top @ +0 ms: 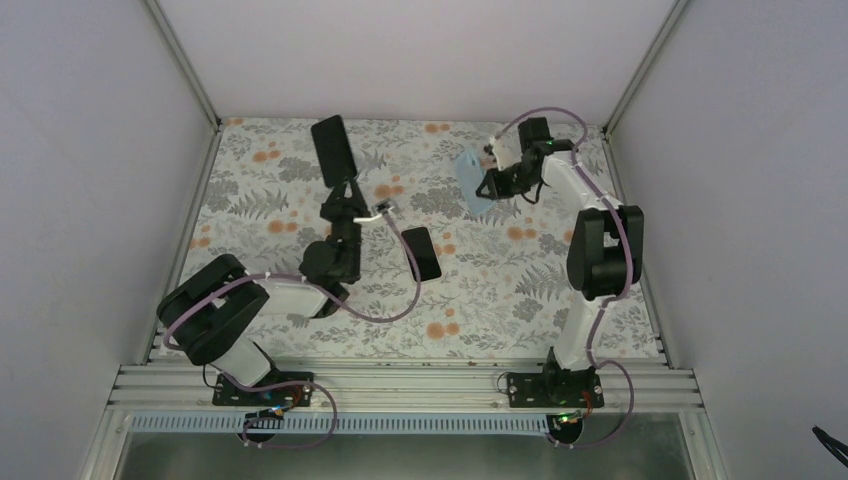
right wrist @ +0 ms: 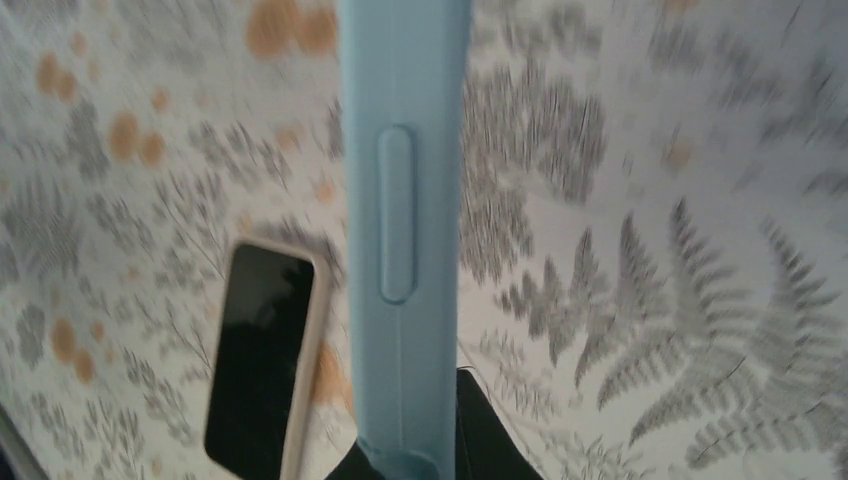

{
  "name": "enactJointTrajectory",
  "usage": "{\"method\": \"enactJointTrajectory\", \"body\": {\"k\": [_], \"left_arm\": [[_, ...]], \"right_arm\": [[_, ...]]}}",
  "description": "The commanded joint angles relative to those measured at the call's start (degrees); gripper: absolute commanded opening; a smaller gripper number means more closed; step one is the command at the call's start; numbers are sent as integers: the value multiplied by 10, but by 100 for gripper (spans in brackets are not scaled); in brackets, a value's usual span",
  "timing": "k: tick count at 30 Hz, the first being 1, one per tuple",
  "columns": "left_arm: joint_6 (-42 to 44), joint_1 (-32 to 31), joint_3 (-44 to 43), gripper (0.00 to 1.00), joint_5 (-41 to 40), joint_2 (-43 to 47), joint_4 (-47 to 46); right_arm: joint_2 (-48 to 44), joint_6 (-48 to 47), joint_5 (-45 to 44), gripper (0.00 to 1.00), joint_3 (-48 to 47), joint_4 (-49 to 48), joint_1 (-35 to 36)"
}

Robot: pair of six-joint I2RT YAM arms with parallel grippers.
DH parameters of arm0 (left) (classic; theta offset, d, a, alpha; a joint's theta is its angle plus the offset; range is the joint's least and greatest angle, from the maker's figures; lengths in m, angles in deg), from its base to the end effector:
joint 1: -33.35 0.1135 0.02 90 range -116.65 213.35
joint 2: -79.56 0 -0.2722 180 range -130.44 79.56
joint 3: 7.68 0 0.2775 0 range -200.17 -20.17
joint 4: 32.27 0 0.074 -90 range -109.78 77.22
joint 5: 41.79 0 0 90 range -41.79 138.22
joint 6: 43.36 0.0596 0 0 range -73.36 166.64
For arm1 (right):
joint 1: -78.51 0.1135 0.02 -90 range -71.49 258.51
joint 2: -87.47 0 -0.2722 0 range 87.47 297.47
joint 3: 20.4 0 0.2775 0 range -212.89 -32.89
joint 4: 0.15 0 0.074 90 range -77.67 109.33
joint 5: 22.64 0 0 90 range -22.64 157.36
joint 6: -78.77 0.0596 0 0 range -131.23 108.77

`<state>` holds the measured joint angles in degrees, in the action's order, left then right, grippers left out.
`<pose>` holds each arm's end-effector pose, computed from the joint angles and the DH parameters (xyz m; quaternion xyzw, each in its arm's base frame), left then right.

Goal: Take the phone out of the phone case
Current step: Place the phone case at the center of the board.

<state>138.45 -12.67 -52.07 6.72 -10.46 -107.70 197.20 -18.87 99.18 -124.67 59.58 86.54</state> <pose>0.2486 -0.2008 0.2463 0.3274 0.4547 0.4784 0.6762 0.4317 0.0926 0.2302 -0.1864 0.9224 0.2684 0.2057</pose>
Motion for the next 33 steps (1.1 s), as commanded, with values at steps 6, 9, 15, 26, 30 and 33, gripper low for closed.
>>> {"method": "enactJointTrajectory", "body": {"k": [6, 9, 15, 26, 30, 33], "left_arm": [[11, 31, 156, 2, 12, -20, -72], [12, 30, 195, 2, 17, -68, -125], [-10, 28, 239, 2, 30, -136, -157], [-86, 21, 254, 7, 46, -153, -33], [-112, 20, 246, 18, 65, -147, 35], [-133, 16, 237, 27, 75, -125, 111]], "right_arm": [[44, -107, 5, 4, 60, 101, -21], [58, -106, -15, 4, 58, 105, -25], [78, -105, -69, 4, 44, 108, -34], [103, -120, -113, 10, 36, 119, -57], [105, -130, -114, 27, 27, 132, -64], [103, -135, -114, 35, 20, 141, -69]]}}
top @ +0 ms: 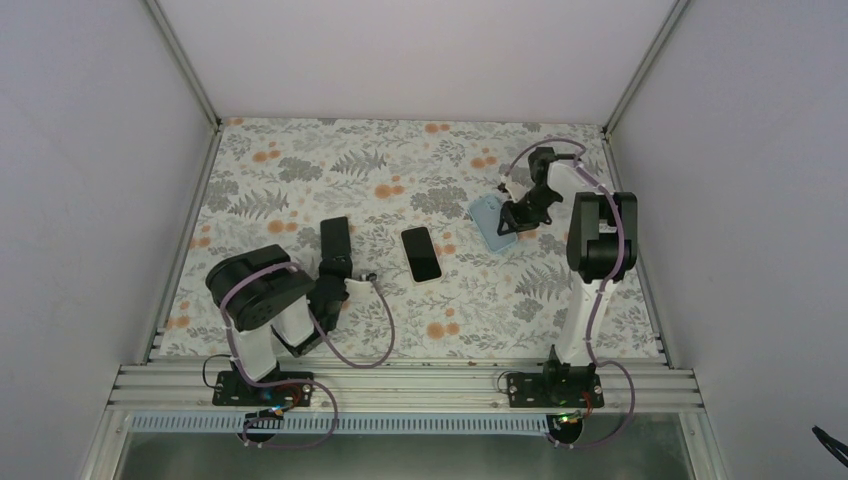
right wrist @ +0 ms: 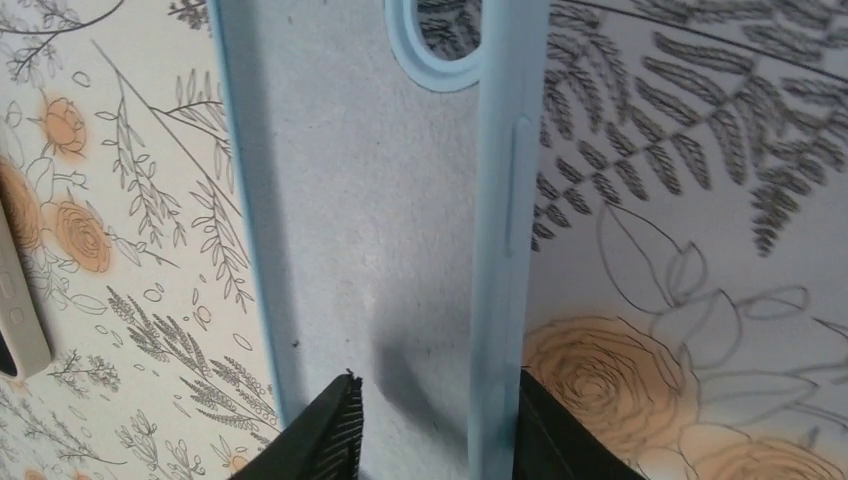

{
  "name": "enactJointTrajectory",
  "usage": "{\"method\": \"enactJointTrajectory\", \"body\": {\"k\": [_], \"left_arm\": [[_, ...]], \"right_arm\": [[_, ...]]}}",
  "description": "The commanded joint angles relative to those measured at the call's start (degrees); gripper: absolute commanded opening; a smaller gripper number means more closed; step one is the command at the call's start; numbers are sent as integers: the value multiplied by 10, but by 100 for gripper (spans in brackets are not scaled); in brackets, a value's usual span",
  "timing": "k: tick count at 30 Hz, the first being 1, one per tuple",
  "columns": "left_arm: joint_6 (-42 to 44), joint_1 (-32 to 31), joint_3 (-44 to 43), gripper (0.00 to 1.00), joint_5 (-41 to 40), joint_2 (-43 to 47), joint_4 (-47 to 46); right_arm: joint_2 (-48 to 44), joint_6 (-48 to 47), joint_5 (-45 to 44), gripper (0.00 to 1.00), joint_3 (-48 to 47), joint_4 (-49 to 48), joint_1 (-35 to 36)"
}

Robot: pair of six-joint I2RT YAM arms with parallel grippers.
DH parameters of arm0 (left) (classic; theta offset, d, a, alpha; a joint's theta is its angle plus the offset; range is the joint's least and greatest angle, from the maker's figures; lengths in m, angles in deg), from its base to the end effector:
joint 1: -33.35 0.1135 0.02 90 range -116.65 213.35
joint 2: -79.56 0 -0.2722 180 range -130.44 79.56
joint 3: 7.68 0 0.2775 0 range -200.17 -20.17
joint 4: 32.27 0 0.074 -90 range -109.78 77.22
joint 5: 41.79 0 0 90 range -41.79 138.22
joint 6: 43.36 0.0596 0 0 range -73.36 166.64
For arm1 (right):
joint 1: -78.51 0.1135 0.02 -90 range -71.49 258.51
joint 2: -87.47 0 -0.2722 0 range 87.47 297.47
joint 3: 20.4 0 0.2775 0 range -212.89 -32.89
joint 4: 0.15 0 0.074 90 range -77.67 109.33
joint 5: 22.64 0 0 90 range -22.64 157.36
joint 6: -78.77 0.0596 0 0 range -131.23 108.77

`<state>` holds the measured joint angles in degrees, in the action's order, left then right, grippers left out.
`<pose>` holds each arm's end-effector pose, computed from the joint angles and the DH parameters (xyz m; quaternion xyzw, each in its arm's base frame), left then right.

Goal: Take the phone out of the phone case
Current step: Place the phone case at the center of the board.

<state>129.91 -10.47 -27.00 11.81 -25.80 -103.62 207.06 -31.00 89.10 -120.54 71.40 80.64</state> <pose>0.1899 -0.1332 0.0682 0.5883 0.5059 0.4286 0.4628 0.4127 0.0374 0.1285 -0.1849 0.9645 0.1877 0.0204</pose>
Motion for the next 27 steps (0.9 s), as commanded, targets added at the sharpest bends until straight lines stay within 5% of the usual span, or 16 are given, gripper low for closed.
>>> {"method": "enactJointTrajectory", "body": {"k": [1, 5, 9, 14, 21, 27], "left_arm": [[-56, -7, -19, 30, 29, 35, 100], [-99, -10, -41, 41, 48, 78, 246], [-201, -15, -119, 63, 121, 150, 551], [-264, -47, -181, 88, 138, 181, 754], [-372, -63, -323, 98, 219, 254, 1047], [-418, -8, -531, 100, 338, 308, 1186]], "right_arm": [[3, -15, -10, 38, -25, 27, -11], [-12, -18, -28, 50, -27, 32, -12], [-42, -24, -99, 64, -15, 17, -15], [-112, -27, -184, 97, 2, -15, -11], [-236, -17, -289, 100, 53, -62, 42], [-279, 15, -171, 100, 100, -55, 122]]}}
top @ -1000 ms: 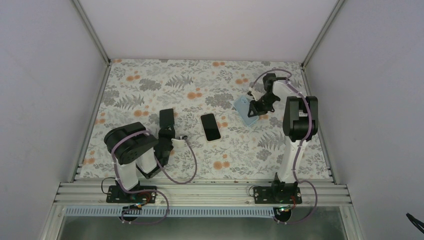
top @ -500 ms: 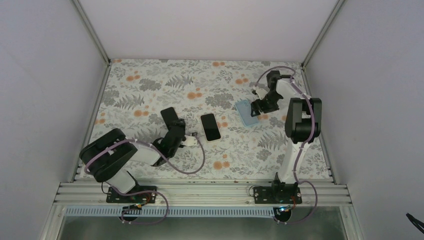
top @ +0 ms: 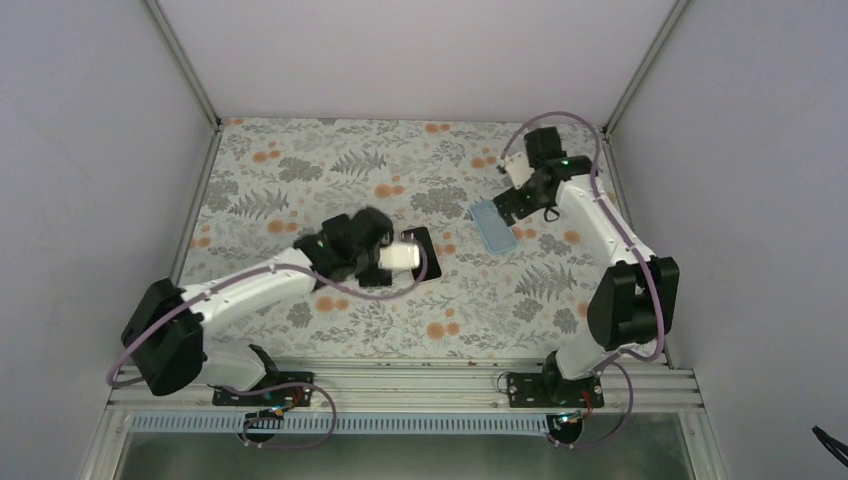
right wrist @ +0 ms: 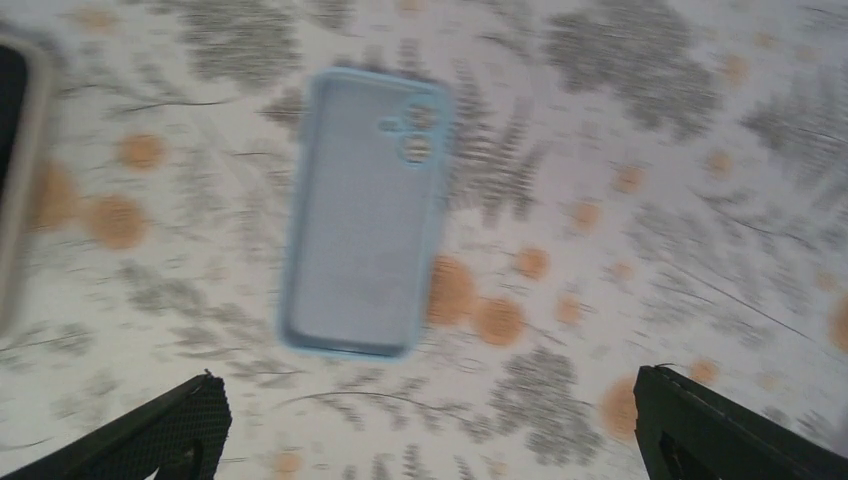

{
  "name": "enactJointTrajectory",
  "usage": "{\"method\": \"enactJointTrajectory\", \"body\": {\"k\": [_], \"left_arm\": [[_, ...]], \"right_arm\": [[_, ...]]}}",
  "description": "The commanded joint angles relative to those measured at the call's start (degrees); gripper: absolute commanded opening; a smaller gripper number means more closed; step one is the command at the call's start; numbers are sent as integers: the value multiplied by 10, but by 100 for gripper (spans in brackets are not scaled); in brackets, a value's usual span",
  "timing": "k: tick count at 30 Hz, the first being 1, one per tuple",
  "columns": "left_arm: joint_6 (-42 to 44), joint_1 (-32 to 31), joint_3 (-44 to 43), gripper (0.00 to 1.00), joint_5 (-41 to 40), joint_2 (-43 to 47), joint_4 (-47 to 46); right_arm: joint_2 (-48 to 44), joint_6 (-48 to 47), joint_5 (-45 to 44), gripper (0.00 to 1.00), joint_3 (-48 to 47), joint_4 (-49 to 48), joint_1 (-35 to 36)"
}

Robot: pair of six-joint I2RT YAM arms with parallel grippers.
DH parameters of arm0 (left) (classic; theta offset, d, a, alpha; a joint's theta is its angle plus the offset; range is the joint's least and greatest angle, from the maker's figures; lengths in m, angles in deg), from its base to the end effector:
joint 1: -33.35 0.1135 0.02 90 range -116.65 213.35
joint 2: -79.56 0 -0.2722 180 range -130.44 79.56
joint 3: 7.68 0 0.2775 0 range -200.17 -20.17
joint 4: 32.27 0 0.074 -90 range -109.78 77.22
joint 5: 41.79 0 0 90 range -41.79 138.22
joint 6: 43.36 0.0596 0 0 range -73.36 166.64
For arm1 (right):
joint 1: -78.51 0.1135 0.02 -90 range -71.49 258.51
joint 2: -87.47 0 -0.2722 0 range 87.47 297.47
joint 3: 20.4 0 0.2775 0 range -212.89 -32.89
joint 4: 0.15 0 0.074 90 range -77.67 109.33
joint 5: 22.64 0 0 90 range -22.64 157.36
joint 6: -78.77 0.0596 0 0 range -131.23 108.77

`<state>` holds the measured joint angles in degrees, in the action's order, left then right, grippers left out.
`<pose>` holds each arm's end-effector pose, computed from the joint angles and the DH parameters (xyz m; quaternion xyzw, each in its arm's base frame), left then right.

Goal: Take the phone out of the phone case
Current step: Place the phone case at the center of the board, then adjust the phone at the center of the board.

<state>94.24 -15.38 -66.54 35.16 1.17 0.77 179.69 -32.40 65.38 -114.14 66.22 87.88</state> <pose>0.2126 -0.2219 0.1825 0.6768 0.6548 0.1045 0.3198 0.3602 0.0573 0.2720 -0.2534 0.9424 -0.0392 0.2148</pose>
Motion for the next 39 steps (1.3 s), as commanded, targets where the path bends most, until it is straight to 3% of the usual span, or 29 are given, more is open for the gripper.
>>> {"method": "enactJointTrajectory", "body": {"k": [1, 5, 9, 17, 25, 29, 36, 39], "left_arm": [[-69, 58, -170, 100, 126, 42, 159], [-89, 117, -278, 100, 164, 59, 193], [-95, 149, -305, 100, 148, 89, 194], [-131, 206, -259, 100, 115, 159, 175], [-164, 247, -208, 100, 120, 226, 163], [-166, 270, -190, 100, 122, 250, 146], [-178, 315, -194, 100, 138, 268, 132], [-179, 325, -190, 100, 140, 270, 129]], "right_arm": [[-5, 36, 91, 100, 43, -6, 67], [12, 70, 169, 100, 62, -40, 139], [71, 90, 204, 100, 44, -47, 178], [216, 94, 236, 100, -46, -38, 184], [263, 73, 273, 100, -82, -28, 190], [259, 78, 222, 100, -85, -54, 209], [246, 51, -53, 100, -56, -155, 320], [270, 48, -103, 100, -70, -177, 347]]}}
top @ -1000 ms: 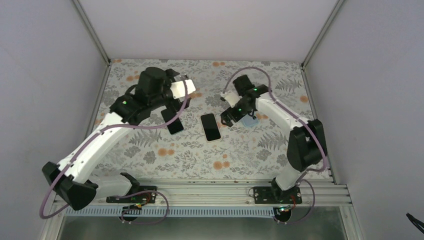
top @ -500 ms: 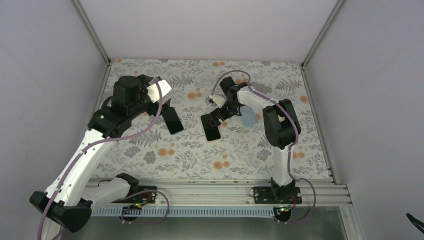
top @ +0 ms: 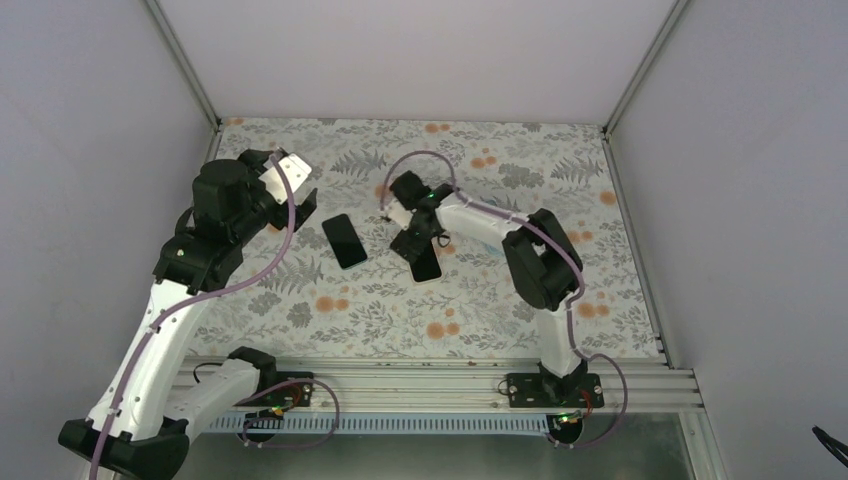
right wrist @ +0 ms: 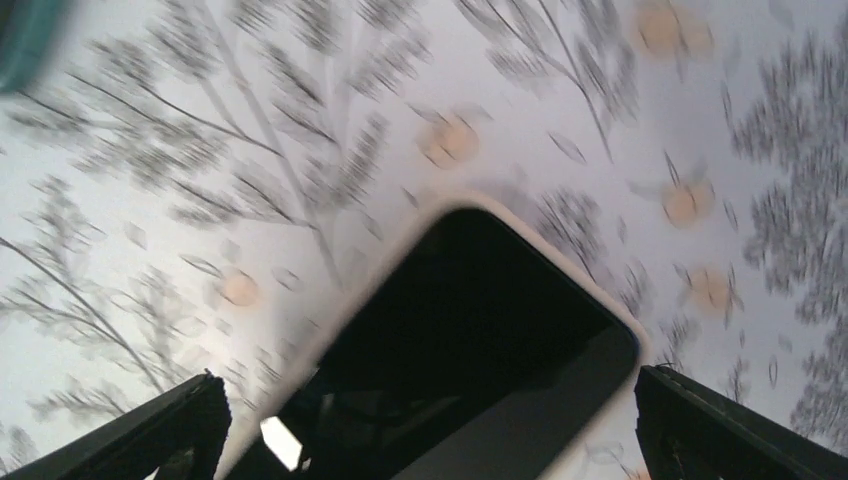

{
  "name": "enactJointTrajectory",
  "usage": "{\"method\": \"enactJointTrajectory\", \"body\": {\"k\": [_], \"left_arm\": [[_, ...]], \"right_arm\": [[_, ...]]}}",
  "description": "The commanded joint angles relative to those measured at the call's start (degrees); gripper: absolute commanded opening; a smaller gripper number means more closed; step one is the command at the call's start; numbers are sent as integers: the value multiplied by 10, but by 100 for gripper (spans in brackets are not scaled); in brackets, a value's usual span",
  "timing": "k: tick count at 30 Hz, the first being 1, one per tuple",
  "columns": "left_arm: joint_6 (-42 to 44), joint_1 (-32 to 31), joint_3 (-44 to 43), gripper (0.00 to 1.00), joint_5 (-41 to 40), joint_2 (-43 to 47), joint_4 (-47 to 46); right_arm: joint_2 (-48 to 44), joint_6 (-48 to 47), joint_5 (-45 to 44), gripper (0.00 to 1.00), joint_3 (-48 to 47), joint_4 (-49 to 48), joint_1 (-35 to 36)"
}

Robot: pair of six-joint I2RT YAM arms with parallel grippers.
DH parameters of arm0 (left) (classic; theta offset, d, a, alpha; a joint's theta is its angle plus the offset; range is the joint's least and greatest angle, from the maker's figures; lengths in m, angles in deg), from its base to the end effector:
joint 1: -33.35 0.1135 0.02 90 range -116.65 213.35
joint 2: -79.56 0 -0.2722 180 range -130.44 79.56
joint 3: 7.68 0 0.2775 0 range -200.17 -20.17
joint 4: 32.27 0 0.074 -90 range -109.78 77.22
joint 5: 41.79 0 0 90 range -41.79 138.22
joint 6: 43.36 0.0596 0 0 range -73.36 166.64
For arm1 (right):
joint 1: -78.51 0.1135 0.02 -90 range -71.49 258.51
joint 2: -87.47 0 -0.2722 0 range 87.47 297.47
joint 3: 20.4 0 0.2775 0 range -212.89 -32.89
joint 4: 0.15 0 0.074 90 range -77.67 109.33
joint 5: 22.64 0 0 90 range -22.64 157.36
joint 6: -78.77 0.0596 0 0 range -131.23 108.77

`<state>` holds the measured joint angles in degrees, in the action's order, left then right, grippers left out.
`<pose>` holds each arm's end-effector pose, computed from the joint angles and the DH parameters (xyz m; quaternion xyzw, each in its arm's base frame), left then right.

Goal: Take the phone out of the phone case
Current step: Adjust the phone at the center of the board.

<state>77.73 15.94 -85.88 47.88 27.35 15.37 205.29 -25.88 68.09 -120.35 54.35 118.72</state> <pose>0.2165 -0.0675 0.4009 0.3383 0.7550 0.0693 0.5574 0.3444 0.2921 0.1418 -0.4561 0.8766 0.0400 0.1481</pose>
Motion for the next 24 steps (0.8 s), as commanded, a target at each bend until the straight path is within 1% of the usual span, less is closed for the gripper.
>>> {"method": "enactJointTrajectory", "body": {"k": [1, 4, 6, 12, 17, 24], "left_arm": [[-14, 14, 6, 100, 15, 8, -18], [-17, 18, 6, 100, 19, 10, -17], [-17, 21, 6, 100, 18, 13, -17], [-18, 24, 14, 100, 17, 19, -22], [-18, 27, 23, 100, 17, 24, -26], [-20, 29, 29, 100, 21, 23, -29]], "right_arm": [[25, -18, -128, 100, -20, -56, 41], [63, -15, -125, 100, -61, -41, 44], [81, -18, -140, 100, -75, -41, 44], [91, -25, -180, 100, -62, -60, 35], [72, -32, -183, 100, -23, -67, 15], [3, -46, -182, 100, 84, -83, -26]]}}
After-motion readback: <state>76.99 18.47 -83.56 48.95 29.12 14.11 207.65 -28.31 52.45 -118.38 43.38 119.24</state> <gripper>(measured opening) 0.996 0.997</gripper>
